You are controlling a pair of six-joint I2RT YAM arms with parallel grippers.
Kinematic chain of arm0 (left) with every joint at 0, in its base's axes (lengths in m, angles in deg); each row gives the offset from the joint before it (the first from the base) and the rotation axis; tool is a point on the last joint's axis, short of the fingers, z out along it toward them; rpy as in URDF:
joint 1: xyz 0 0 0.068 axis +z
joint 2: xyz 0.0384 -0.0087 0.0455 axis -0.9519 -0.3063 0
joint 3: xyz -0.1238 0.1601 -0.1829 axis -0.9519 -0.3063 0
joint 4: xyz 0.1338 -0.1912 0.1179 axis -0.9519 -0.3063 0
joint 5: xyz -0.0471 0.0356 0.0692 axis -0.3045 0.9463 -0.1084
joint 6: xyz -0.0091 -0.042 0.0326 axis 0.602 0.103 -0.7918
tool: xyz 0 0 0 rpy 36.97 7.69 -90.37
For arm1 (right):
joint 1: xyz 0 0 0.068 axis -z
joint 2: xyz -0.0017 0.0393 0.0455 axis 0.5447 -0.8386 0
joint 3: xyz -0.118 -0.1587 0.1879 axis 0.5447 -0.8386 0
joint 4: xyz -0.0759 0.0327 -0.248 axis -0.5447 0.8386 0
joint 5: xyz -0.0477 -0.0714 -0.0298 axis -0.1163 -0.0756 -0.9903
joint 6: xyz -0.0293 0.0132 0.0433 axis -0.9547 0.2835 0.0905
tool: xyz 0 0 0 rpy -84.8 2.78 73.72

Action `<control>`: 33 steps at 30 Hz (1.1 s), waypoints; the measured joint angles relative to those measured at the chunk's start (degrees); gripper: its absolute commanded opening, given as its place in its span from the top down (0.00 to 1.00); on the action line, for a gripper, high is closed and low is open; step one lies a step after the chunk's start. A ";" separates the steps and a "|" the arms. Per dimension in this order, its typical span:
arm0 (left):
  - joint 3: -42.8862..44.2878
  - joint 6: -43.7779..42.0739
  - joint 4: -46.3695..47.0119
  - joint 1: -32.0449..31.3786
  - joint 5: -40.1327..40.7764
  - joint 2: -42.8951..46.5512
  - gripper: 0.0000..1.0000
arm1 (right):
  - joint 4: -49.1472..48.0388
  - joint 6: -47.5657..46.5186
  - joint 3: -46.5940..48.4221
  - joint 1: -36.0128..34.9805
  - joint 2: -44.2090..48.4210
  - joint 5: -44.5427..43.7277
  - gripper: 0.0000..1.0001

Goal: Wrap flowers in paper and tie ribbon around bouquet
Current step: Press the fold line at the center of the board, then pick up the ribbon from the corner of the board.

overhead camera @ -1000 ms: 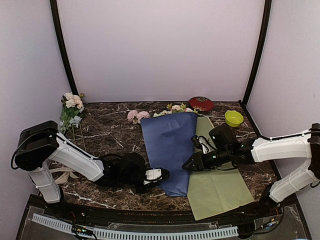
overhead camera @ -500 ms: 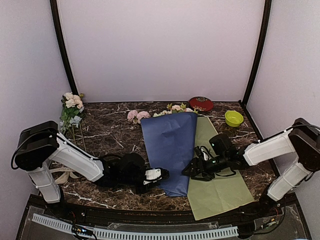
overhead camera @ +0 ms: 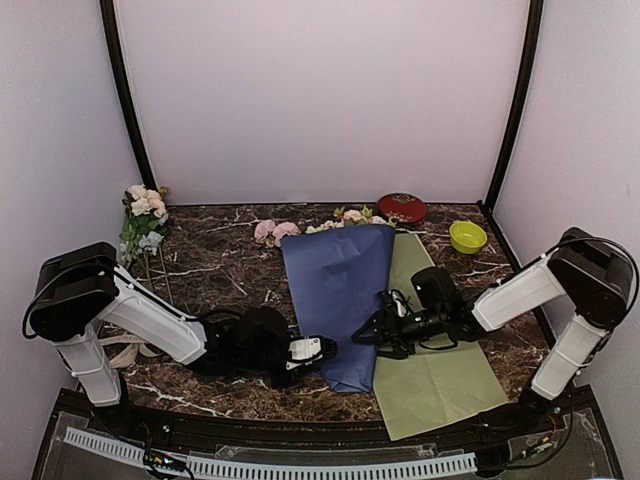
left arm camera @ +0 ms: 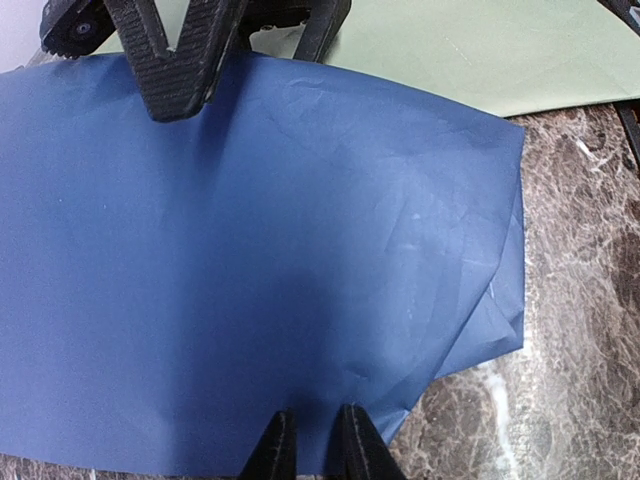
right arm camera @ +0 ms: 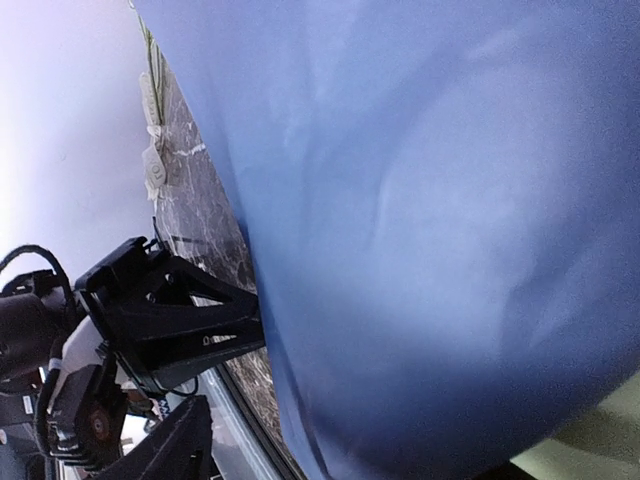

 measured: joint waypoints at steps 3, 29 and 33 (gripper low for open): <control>-0.33 0.20 0.55 0.00 0.00 0.00 0.83 | -1.44 1.25 0.87 -0.33 -1.55 0.37 0.56; 2.49 20.59 -17.73 15.74 3.78 21.64 0.51 | -1.57 2.67 1.20 -0.46 0.13 -0.68 1.00; 5.05 31.89 -27.08 27.19 7.91 25.81 0.50 | 0.24 1.53 1.29 -0.44 0.24 -1.51 1.00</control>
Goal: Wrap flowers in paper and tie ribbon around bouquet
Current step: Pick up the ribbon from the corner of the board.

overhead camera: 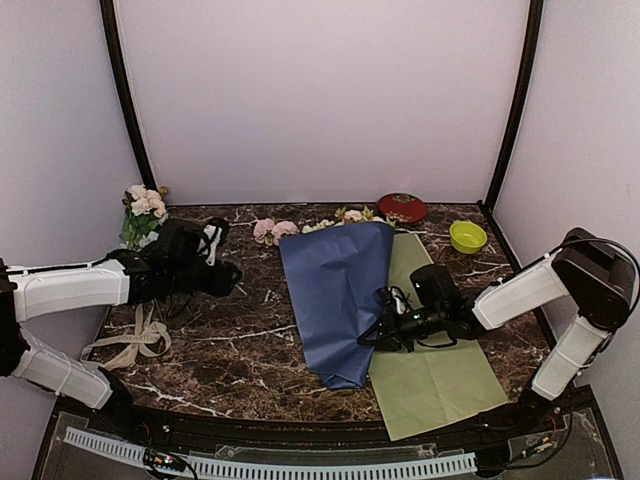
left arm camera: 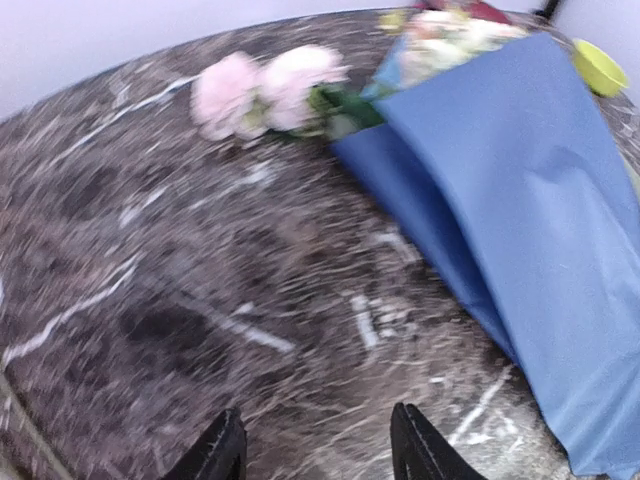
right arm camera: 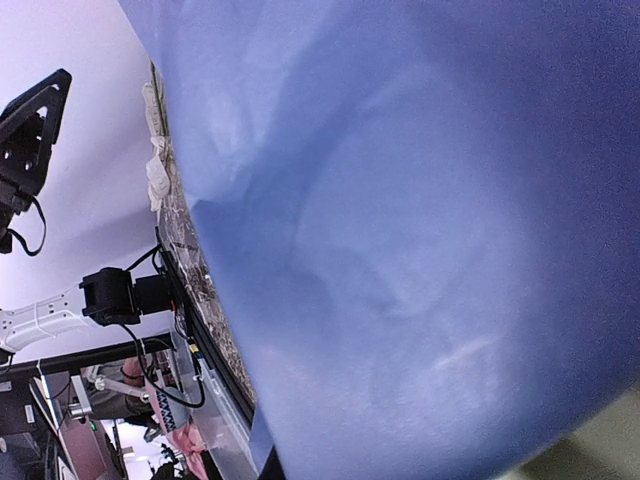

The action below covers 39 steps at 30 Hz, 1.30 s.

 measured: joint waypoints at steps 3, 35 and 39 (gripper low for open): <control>-0.28 7.72 -8.24 6.88 3.50 2.54 0.51 | 0.94 -0.70 0.15 0.00 0.09 -0.37 1.00; -19.74 37.81 -22.23 10.12 11.98 13.51 1.00 | 3.56 -3.98 0.61 0.00 0.90 -0.74 1.00; -18.95 34.29 -21.70 10.12 11.54 13.90 1.00 | 3.56 -4.00 0.61 0.00 0.90 -0.74 1.00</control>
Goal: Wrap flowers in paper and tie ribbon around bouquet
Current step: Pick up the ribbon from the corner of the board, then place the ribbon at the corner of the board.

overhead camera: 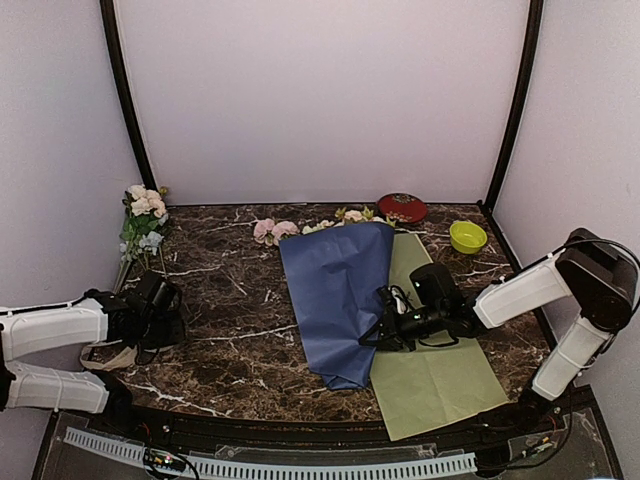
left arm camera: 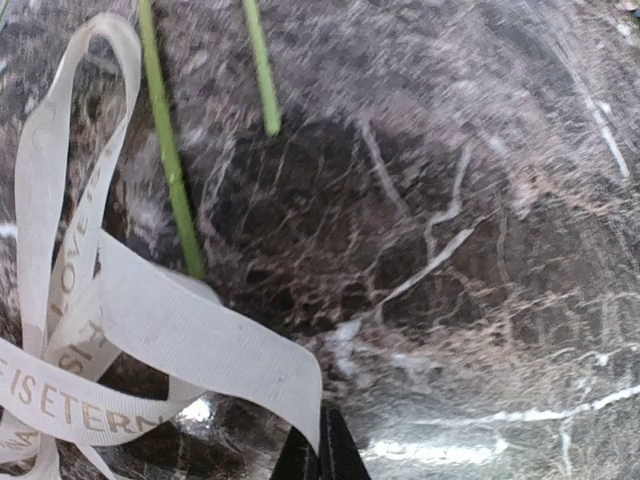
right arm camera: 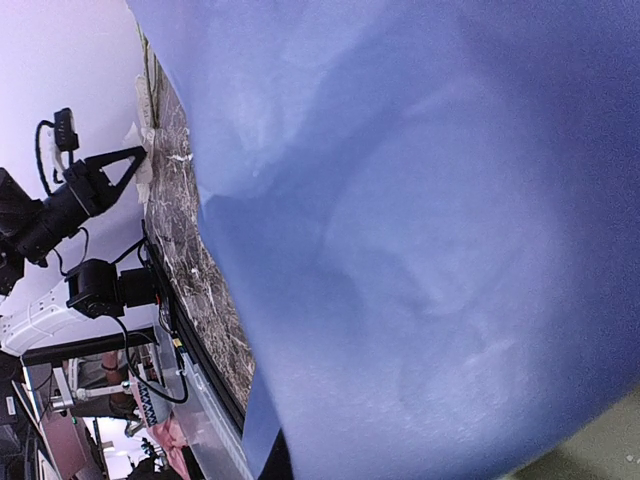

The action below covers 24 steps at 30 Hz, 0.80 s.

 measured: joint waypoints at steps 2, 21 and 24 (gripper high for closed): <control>2.36 -2.99 -0.66 0.00 0.26 1.51 1.00 | 0.00 0.00 0.00 -0.02 0.00 0.00 1.00; 48.76 -40.85 10.05 -10.01 -32.72 4.96 1.00 | 0.94 -0.48 0.33 -0.02 0.00 -0.09 1.00; 44.72 -42.99 8.46 -13.64 -38.88 4.35 1.00 | 1.99 -0.66 0.94 -0.02 0.00 -0.09 1.00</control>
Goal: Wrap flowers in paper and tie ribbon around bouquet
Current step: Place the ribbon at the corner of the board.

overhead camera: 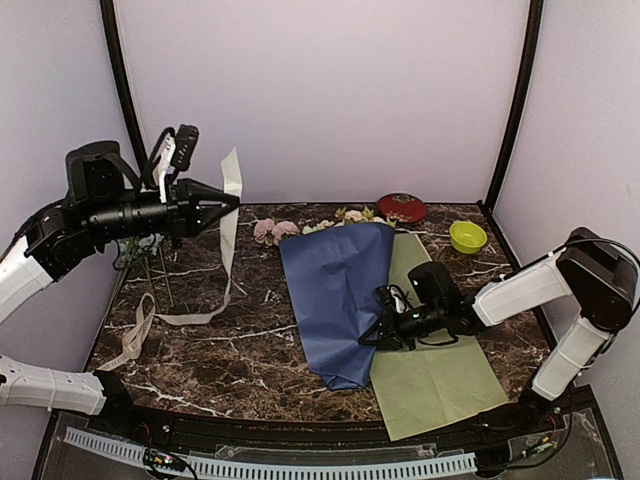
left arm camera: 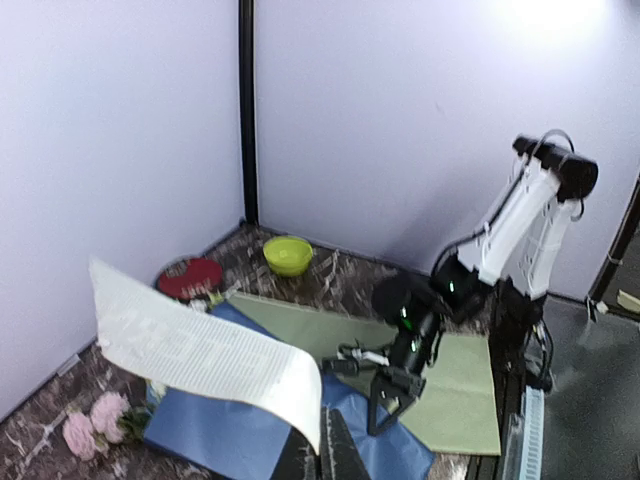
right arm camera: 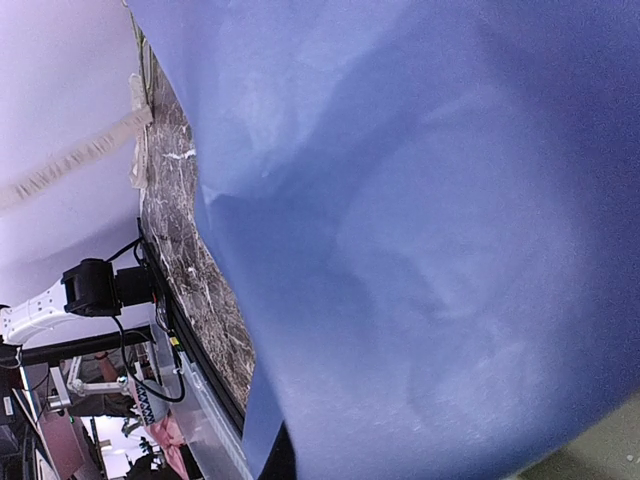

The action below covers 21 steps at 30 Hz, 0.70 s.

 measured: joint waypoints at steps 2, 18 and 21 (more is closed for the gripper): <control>-3.91 -0.35 -0.68 -0.04 -3.08 -0.42 1.00 | 0.61 -0.02 0.42 0.00 0.00 0.00 1.00; -8.37 -17.57 4.09 -26.10 -15.96 -31.47 1.00 | 8.09 -2.27 6.34 0.00 0.15 0.17 1.00; 4.20 -25.31 1.42 -29.07 -15.04 -42.64 1.00 | 10.54 -3.61 7.91 0.00 1.70 0.42 1.00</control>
